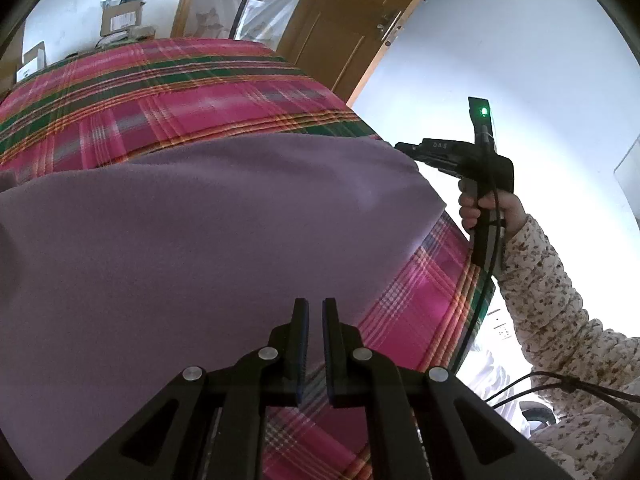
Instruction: Fold clothes
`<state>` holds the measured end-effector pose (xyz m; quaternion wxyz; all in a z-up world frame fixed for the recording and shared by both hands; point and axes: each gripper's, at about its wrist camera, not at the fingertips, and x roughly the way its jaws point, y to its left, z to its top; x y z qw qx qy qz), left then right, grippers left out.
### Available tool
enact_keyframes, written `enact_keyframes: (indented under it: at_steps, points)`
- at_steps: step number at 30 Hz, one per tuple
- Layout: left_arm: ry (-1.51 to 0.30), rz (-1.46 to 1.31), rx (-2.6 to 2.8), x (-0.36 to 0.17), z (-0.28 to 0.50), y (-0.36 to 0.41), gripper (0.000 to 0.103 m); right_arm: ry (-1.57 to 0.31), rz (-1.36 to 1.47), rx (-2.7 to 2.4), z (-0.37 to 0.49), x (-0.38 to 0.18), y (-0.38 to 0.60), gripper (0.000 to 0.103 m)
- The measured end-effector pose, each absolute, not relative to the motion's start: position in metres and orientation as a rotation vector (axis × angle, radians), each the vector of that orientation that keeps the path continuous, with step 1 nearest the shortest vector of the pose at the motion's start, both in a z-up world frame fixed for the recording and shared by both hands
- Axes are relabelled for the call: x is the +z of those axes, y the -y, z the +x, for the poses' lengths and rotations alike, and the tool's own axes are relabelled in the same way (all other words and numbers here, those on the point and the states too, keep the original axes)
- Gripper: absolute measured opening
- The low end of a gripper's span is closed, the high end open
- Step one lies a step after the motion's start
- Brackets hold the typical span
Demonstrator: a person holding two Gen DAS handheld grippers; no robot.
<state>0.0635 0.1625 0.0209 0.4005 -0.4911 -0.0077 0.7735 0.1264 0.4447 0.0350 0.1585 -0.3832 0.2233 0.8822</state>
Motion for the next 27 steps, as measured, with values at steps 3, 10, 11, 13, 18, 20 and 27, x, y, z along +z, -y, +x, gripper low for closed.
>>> enact_keyframes:
  at_steps: [3,10,11,13,18,20,27]
  points:
    - [0.018,-1.253,1.954,0.018,0.062,-0.163,0.006,-0.606,-1.064,2.511,0.128,0.038,-0.443,0.004]
    - [0.015,-1.276,1.951,0.012,0.06,-0.163,0.006,-0.598,-0.98,2.511,0.131,0.047,-0.449,0.002]
    - [0.015,-1.277,1.95,0.012,0.06,-0.164,0.006,-0.612,-0.974,2.517,0.132,0.048,-0.45,0.002]
    - [0.015,-1.28,1.948,0.011,0.06,-0.164,0.006,-0.639,-0.952,2.523,0.132,0.049,-0.454,0.001]
    - [0.006,-1.286,1.943,0.008,0.06,-0.166,0.006,-0.608,-1.001,2.491,0.118,0.047,-0.458,0.0]
    - [0.011,-1.281,1.942,0.008,0.061,-0.165,0.006,-0.655,-1.012,2.521,0.116,0.044,-0.461,0.0]
    - [0.017,-1.283,1.95,0.007,0.06,-0.163,0.006,-0.851,-1.046,2.534,0.121,0.033,-0.468,0.024]
